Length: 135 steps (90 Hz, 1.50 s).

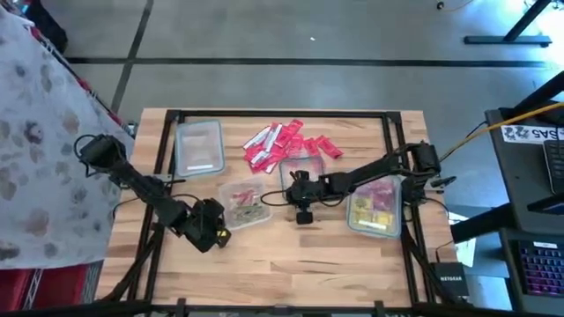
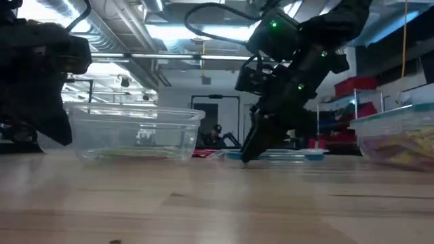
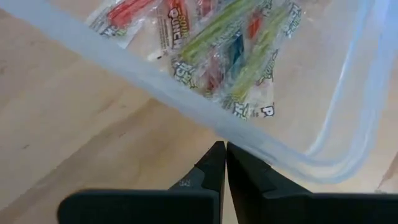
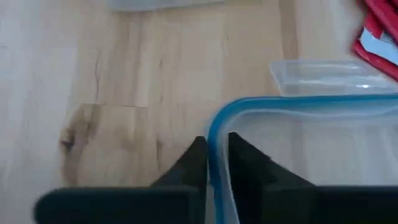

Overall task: Sort candy
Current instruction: Close the square transparent bin

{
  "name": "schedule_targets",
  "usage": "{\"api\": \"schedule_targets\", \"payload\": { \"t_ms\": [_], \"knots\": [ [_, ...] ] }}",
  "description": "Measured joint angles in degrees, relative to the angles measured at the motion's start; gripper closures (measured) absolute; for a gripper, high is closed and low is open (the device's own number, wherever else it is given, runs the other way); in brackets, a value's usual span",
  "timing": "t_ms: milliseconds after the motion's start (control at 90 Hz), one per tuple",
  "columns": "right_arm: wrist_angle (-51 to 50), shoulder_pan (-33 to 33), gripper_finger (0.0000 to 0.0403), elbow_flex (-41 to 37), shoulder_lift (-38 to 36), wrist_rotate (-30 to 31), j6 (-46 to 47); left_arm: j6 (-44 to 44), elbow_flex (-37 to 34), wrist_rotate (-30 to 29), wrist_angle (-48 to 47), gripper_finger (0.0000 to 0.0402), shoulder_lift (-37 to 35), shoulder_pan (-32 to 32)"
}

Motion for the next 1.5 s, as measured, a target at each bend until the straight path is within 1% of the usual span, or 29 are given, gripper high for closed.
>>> {"api": "schedule_targets", "payload": {
  "t_ms": [111,311,444,533,644,689,767,833,889,944,989,1078,1133,1256,1344,1422,1500],
  "knots": [
    [-0.51,2.44,0.0390,-0.32,-1.27,3.09,2.03,0.02,0.00,0.00,0.01,0.0402,0.00,0.00],
    [-5.27,5.39,0.0400,-1.26,-7.47,1.51,3.98,0.02,-0.01,0.81,0.12,0.0402,0.00,-0.04],
    [-6.21,5.69,0.0398,-1.24,-11.92,2.59,3.36,0.24,0.70,1.86,-2.42,0.0402,-0.05,-0.60],
    [-6.19,5.67,0.0398,-1.12,-13.55,2.84,2.84,0.24,3.85,2.47,-8.70,0.0402,-0.15,-1.37],
    [-5.73,5.65,0.0399,-1.22,-13.58,0.19,2.82,-1.13,9.99,3.48,-22.59,0.0402,-0.37,-2.23],
    [-5.25,5.67,0.0399,-1.09,-13.60,0.02,2.84,-2.34,12.90,3.40,-28.03,0.0402,-0.64,-2.65],
    [-6.41,5.69,0.0400,-1.07,-13.46,3.16,3.11,-3.15,17.92,1.79,-35.69,0.0402,-0.81,-3.19],
    [-7.81,5.25,0.0401,-1.10,-13.42,6.16,4.74,-3.25,22.02,-0.79,-39.18,0.0402,-0.81,-3.73],
    [-9.40,4.17,0.0401,-1.02,-13.44,7.98,6.55,-2.55,24.93,-3.56,-40.25,0.0402,-0.83,-3.89],
    [-11.86,2.88,0.0401,-1.01,-13.09,8.59,8.08,-0.97,27.16,-7.19,-39.46,0.0402,-0.83,-3.91],
    [-12.88,2.07,0.0402,-1.01,-12.45,7.56,8.52,0.35,28.34,-10.63,-38.18,0.0402,-0.83,-3.86],
    [-11.71,1.48,0.0402,-1.03,-10.53,1.11,8.60,5.64,29.00,-17.74,-31.39,0.0402,-0.85,-2.88],
    [-8.48,1.99,0.0402,-1.03,-9.01,-3.88,9.08,10.87,29.00,-19.69,-26.16,0.0402,-0.83,-1.74],
    [3.42,4.87,0.0403,-0.91,-4.78,-10.74,11.71,23.75,29.00,-20.25,-14.04,0.0402,0.39,2.14],
    [10.93,7.60,0.0403,0.81,-1.94,-15.53,13.19,31.85,29.00,-19.17,-6.37,0.0402,1.86,5.57],
    [12.68,10.10,0.0403,4.40,-0.77,-16.52,13.03,36.93,29.00,-17.12,-1.05,0.0402,3.23,8.23],
    [10.64,12.03,0.0403,7.52,-0.39,-16.92,10.93,39.97,29.00,-13.95,2.53,0.0402,4.72,10.53]
  ]
}}
